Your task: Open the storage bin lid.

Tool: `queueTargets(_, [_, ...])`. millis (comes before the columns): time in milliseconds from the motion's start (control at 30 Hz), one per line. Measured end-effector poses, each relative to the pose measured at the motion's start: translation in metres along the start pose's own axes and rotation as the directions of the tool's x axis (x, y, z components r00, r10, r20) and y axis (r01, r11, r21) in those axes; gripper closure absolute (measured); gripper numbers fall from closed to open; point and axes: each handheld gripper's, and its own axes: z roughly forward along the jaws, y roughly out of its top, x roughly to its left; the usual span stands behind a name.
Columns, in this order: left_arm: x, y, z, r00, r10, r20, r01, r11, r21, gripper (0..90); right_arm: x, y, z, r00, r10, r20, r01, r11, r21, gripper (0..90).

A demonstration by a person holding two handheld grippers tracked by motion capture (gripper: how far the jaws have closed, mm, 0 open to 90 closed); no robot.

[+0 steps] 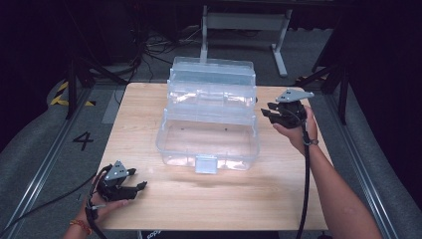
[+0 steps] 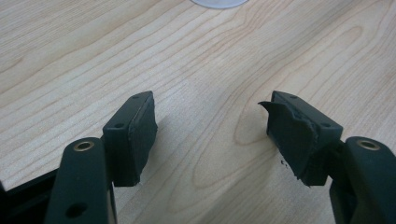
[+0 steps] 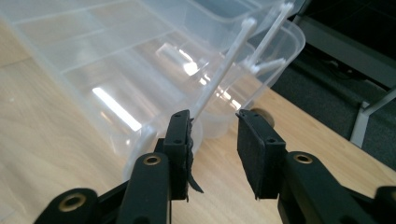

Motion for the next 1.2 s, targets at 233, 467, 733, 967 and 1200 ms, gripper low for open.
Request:
queueTargets(233, [0.000,0.000,0.000,1.0000,-0.001,0.000,0.001,1.0000,0.000,33.4,0.006,-0.024,-0.007,0.9998,-0.021,-0.008,0.021,0.999,0.024,62.4])
queueTargets(467, [0.000,0.000,0.000,1.0000,-0.001,0.000,0.001,1.0000,0.000,33.4,0.012,-0.054,-0.017,0.9990,-0.042,-0.016,0.043,0.998,0.049,57.4])
queueTargets(733, [0.000,0.000,0.000,1.0000,-0.001,0.000,0.001,1.0000,0.000,33.3,0.016,-0.086,-0.028,0.9992,-0.037,-0.016,0.038,0.997,0.071,50.7])
queueTargets(967, [0.000,0.000,0.000,1.0000,0.007,-0.005,-0.007,1.0000,0.002,33.2,0.018,-0.108,-0.036,0.9992,-0.037,-0.011,0.038,0.996,0.082,45.2])
queueTargets(1200, [0.000,0.000,0.000,1.0000,-0.002,-0.001,0.002,1.0000,0.001,33.0,0.020,-0.136,-0.044,0.9997,-0.021,-0.012,0.022,0.995,0.102,41.4])
